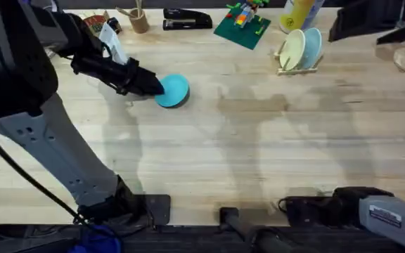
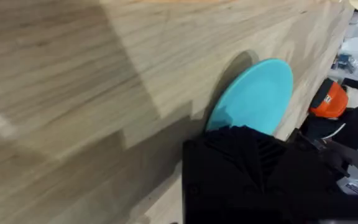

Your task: Pick up the plates from the table one by one and place each into a slot on the dish rack.

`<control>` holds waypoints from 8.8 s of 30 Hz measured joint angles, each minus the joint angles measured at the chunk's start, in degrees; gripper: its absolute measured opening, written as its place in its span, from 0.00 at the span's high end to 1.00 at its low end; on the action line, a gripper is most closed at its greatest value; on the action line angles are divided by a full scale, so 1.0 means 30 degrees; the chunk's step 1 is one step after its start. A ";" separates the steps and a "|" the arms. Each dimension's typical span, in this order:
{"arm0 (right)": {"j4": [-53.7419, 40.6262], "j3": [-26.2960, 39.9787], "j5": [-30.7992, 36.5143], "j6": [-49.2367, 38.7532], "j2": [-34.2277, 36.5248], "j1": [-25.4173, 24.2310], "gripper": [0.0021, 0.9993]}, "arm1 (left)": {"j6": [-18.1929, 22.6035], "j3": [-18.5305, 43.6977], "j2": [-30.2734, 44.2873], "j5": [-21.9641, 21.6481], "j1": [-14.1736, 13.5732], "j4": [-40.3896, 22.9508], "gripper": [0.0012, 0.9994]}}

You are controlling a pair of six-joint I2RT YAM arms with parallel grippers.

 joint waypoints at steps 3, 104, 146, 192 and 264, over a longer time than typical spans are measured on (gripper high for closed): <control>0.0022 0.0039 -0.1349 0.0860 0.0378 0.0000 0.01 | -0.0029 0.0000 0.0000 0.0036 0.0000 0.0090 0.96; 1.6240 0.0426 -0.7788 1.3489 1.7357 1.1963 0.01 | -0.0036 0.0000 0.0000 0.0153 0.0000 0.0338 0.96; 1.1524 0.2066 -0.9601 0.9459 1.7773 1.1336 0.97 | 0.0838 0.3344 -0.0707 -0.2674 0.0015 -0.3829 0.96; -0.5685 1.3277 0.3587 -0.0031 1.5070 1.1106 0.97 | -0.0226 0.4116 -1.4826 -0.8507 0.0015 -0.8004 0.11; -0.7839 1.3299 0.5351 0.0703 0.9321 0.1606 0.97 | -0.0306 0.4116 -1.4826 -0.8543 0.0015 -0.8048 0.00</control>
